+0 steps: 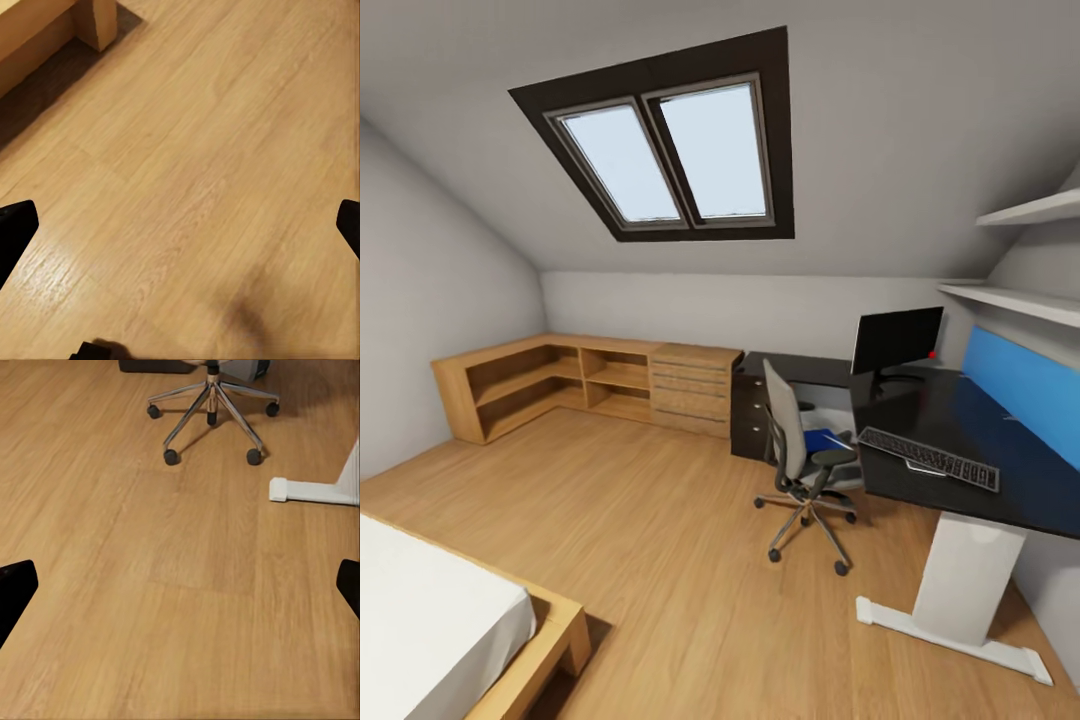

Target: In the bedroom, organize the workspace by keeping the computer under the desk, ensuring the monitor is on the desk, placing the keyboard on the desk next to the monitor, placing the mouse on the desk next to the keyboard, moving the folder from the swivel chair onto the desk next to the mouse, stacking the notebook on top of the folder with the pen on top of the notebook, and positioning the swivel chair next to the desk.

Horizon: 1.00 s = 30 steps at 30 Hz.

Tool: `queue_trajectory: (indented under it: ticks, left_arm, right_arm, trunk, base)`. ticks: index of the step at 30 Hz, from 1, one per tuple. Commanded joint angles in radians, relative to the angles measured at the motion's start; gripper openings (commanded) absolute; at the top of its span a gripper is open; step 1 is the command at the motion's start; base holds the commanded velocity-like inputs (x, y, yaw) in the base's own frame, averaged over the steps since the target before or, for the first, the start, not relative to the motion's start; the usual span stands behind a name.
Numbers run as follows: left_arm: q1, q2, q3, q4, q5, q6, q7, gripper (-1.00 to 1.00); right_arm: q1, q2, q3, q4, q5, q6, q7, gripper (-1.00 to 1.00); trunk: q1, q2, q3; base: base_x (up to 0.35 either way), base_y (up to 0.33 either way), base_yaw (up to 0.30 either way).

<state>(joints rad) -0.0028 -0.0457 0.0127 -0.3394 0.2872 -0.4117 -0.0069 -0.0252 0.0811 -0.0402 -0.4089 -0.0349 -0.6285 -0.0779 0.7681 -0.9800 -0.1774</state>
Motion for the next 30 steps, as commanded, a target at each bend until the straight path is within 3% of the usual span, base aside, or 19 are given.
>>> queue_trajectory:
  ticks: [1, 11, 30]
  left_arm:
    - [0.0, 0.0, 0.001, 0.0, 0.003, -0.002, -0.001, 1.0]
    - [0.0, 0.0, 0.001, 0.0, 0.002, -0.002, -0.001, 1.0]
    - [0.0, 0.0, 0.001, -0.001, 0.003, -0.002, -0.001, 1.0]
  right_arm:
    - [-0.001, 0.001, -0.003, 0.001, -0.003, -0.003, 0.003, 1.0]
    - [-0.001, 0.0, -0.003, 0.001, -0.003, -0.004, 0.003, 1.0]
    - [-0.001, 0.003, 0.003, 0.024, 0.001, -0.004, 0.01, 1.0]
  trunk:
    - [0.0, -0.001, -0.001]
    - [0.0, -0.001, -0.002]
    - [0.0, -0.001, -0.002]
  base:
    - [0.0, 0.0, -0.247]
    - [0.0, 0.0, -0.198]
    - [0.0, 0.0, -0.015]
